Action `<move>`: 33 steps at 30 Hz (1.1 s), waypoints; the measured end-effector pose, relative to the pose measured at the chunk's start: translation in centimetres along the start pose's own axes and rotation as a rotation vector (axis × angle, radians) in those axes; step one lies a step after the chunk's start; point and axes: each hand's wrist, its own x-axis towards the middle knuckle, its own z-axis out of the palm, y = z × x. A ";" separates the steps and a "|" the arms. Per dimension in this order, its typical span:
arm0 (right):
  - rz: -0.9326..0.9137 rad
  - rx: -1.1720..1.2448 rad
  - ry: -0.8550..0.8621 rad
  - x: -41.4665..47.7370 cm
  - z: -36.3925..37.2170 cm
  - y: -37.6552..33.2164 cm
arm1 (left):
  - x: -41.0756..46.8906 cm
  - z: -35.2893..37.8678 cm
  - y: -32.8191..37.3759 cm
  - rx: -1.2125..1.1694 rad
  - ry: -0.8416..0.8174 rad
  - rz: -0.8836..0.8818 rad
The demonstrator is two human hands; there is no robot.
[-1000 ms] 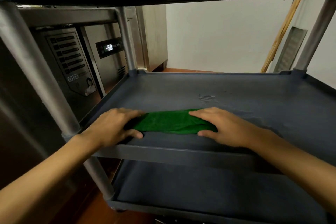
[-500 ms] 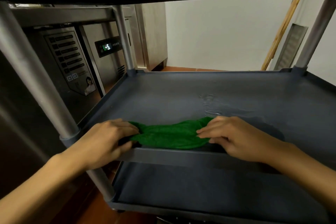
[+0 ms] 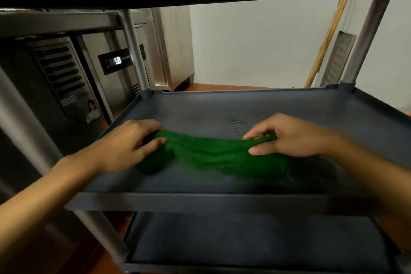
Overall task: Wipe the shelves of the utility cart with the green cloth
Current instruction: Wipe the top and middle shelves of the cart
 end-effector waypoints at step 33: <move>0.293 -0.354 0.262 13.9 -6.3 15.7 | 24.5 10.2 -3.3 0.147 -0.159 -0.178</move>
